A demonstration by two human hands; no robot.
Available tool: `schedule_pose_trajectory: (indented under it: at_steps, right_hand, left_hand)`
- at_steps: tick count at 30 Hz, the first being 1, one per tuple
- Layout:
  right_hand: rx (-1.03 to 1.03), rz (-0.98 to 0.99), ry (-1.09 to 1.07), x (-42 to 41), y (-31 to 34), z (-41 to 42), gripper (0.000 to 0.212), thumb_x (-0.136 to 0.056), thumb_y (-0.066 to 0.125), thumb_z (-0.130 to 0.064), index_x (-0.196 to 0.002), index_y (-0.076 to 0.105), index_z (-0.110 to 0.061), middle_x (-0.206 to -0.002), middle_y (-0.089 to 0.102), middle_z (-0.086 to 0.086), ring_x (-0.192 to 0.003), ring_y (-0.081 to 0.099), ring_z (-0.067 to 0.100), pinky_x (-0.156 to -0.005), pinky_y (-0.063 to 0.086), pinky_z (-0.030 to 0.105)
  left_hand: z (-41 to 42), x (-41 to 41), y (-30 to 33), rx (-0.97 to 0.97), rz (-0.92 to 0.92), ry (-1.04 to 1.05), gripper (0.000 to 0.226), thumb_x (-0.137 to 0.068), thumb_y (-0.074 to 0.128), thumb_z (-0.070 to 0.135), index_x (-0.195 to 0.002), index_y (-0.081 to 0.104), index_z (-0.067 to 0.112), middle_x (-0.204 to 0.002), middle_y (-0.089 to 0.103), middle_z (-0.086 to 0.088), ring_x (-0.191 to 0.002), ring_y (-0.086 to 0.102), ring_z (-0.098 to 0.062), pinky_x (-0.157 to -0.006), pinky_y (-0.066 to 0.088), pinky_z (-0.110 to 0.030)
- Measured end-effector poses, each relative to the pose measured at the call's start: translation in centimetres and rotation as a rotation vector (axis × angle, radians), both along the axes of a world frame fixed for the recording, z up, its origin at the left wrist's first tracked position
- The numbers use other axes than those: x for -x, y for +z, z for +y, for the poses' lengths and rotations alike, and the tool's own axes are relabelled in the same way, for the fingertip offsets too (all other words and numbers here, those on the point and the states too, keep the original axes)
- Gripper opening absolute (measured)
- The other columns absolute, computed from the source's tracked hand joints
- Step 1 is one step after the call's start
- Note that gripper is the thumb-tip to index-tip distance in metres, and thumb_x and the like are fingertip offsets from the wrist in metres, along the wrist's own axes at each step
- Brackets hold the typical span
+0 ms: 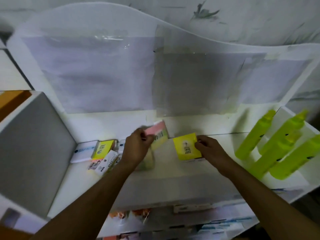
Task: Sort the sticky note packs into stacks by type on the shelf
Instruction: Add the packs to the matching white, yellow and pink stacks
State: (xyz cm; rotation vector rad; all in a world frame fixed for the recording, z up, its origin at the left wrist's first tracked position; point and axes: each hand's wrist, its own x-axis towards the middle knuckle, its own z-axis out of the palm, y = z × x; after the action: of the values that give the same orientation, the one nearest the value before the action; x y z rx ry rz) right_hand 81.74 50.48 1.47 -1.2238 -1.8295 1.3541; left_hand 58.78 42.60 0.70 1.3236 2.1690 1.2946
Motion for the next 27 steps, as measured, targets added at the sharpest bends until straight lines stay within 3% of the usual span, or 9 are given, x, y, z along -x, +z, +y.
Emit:
schedule_pose_trajectory:
  at_steps: [4, 9, 12, 15, 17, 20, 23, 25, 27]
  right_hand:
    - [0.066, 0.129, 0.015, 1.1, 0.9, -0.2, 0.027, -0.093, 0.049, 0.000, -0.100, 0.063, -0.022, -0.090, 0.068, 0.002, -0.078, 0.065, 0.015, -0.061, 0.051, 0.022]
    - [0.202, 0.338, 0.063, 2.8, 1.6, -0.7, 0.044, -0.083, 0.063, 0.005, -0.103, 0.054, -0.033, -0.099, 0.062, 0.007, -0.083, 0.062, 0.025, -0.064, 0.052, 0.036]
    - [0.194, 0.420, 0.120, 4.4, 2.6, -1.3, 0.050, -0.081, 0.063, 0.007, -0.109, 0.053, -0.033, -0.102, 0.056, 0.005, -0.084, 0.059, 0.023, -0.063, 0.054, 0.039]
    - [0.205, 0.474, 0.110, 6.5, 4.3, -2.3, 0.032, -0.086, 0.062, 0.001, -0.106, 0.060, -0.024, -0.095, 0.060, 0.005, -0.080, 0.062, 0.021, -0.064, 0.055, 0.037]
    - [0.191, 0.507, 0.132, 8.0, 5.5, -3.0, 0.022, -0.085, 0.064, -0.002, -0.097, 0.065, -0.020, -0.086, 0.064, 0.003, -0.076, 0.064, 0.018, -0.063, 0.054, 0.032]
    - [0.177, 0.591, 0.203, 10.6, 7.5, -4.2, 0.019, -0.085, 0.063, -0.003, -0.096, 0.066, -0.018, -0.082, 0.066, 0.001, -0.074, 0.064, 0.016, -0.068, 0.051, 0.033]
    - [0.211, 0.683, 0.229, 13.3, 9.8, -6.0, 0.021, -0.085, 0.063, -0.004, -0.104, 0.061, -0.013, -0.085, 0.064, 0.004, -0.070, 0.063, 0.016, -0.055, 0.051, 0.028]
    - [0.223, 0.733, 0.248, 15.2, 11.2, -7.7, 0.029, -0.085, 0.063, -0.003, -0.113, 0.056, -0.007, -0.089, 0.063, 0.007, -0.066, 0.064, 0.016, -0.048, 0.050, 0.027]
    - [0.251, 0.796, 0.290, 17.1, 12.6, -9.7, 0.036, -0.085, 0.061, 0.001, -0.118, 0.051, -0.008, -0.094, 0.062, 0.008, -0.070, 0.067, 0.020, -0.049, 0.053, 0.031]
  left_hand:
    - [-0.6, 0.8, 0.4, 0.002, -0.766, -0.003, 0.020, -0.092, 0.061, 0.012, -0.111, 0.064, 0.008, -0.088, 0.071, -0.008, -0.068, 0.068, -0.016, -0.057, 0.057, -0.021]
    - [-3.2, 2.0, 1.3, -0.023, -1.038, -0.107, 0.017, -0.093, 0.054, 0.001, -0.107, 0.061, 0.006, -0.103, 0.072, -0.015, -0.085, 0.073, -0.024, -0.074, 0.061, -0.031]
    - [-4.6, 2.4, 2.6, -0.036, -1.034, -0.104, 0.022, -0.091, 0.049, -0.005, -0.107, 0.061, 0.004, -0.103, 0.071, -0.017, -0.089, 0.072, -0.030, -0.079, 0.060, -0.035]
    - [-6.4, 2.7, 4.4, -0.067, -0.966, -0.101, 0.022, -0.092, 0.051, -0.003, -0.110, 0.061, 0.003, -0.107, 0.072, -0.016, -0.090, 0.072, -0.030, -0.079, 0.060, -0.037]
    - [-7.9, 2.9, 5.6, -0.111, -0.955, -0.063, 0.015, -0.094, 0.055, 0.008, -0.105, 0.064, 0.005, -0.099, 0.074, -0.011, -0.084, 0.073, -0.024, -0.075, 0.061, -0.037]
    - [-10.3, 3.7, 7.6, -0.180, -0.869, 0.003, 0.022, -0.097, 0.054, 0.025, -0.100, 0.067, 0.007, -0.082, 0.076, -0.005, -0.079, 0.073, -0.020, -0.086, 0.057, -0.044]
    - [-13.5, 5.2, 10.2, -0.248, -0.723, 0.047, 0.026, -0.097, 0.054, 0.028, -0.111, 0.067, 0.010, -0.105, 0.073, -0.014, -0.100, 0.069, -0.035, -0.091, 0.054, -0.050]
    - [-15.7, 6.4, 12.4, -0.301, -0.605, 0.062, 0.025, -0.097, 0.053, 0.025, -0.115, 0.065, 0.013, -0.109, 0.073, -0.011, -0.100, 0.069, -0.032, -0.091, 0.054, -0.050]
    - [-18.1, 7.7, 14.8, -0.355, -0.488, 0.061, 0.021, -0.097, 0.052, 0.022, -0.113, 0.064, 0.016, -0.108, 0.073, -0.008, -0.098, 0.071, -0.027, -0.089, 0.055, -0.046]
